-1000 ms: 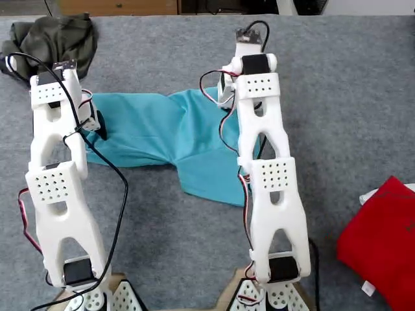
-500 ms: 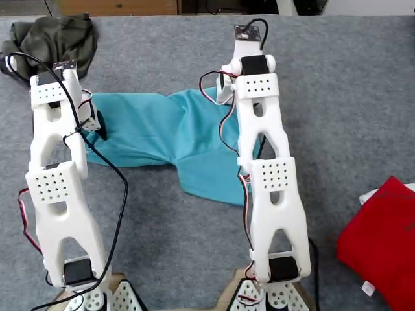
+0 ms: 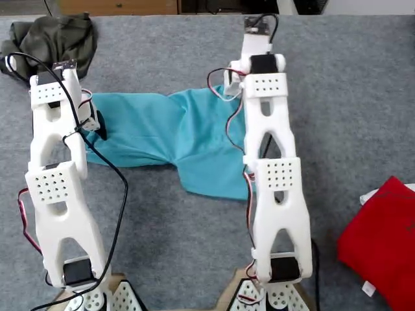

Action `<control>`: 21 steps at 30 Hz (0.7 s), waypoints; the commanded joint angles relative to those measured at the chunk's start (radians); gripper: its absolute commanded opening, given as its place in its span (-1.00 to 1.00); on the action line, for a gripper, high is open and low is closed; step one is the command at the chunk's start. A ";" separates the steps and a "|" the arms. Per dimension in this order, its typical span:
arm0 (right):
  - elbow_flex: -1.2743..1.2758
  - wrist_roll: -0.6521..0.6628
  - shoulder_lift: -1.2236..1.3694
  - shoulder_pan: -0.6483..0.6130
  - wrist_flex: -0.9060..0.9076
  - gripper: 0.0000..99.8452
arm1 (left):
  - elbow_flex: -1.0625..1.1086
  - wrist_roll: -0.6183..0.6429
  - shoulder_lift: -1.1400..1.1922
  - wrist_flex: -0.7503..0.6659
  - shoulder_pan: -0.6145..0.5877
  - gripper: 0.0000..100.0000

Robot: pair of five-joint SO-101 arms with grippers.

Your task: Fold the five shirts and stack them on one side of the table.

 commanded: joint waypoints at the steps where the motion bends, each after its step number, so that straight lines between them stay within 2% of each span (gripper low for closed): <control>1: -0.081 0.012 -0.013 0.033 -0.020 -0.99 | -0.029 -0.008 0.001 -0.028 0.015 -0.59; 10: -0.082 0.012 -0.016 0.071 -0.133 -0.99 | -0.029 -0.008 0.001 -0.028 0.015 -0.59; 16: -0.082 0.014 -0.016 0.071 -0.112 -0.97 | -0.029 -0.008 0.001 -0.028 0.015 -0.59; 18: -0.082 0.037 -0.018 0.067 -0.078 -0.91 | -0.029 -0.008 0.001 -0.028 0.015 -0.59; 21: -0.082 0.066 -0.018 0.067 -0.038 -0.71 | -0.029 -0.008 0.001 -0.028 0.015 -0.59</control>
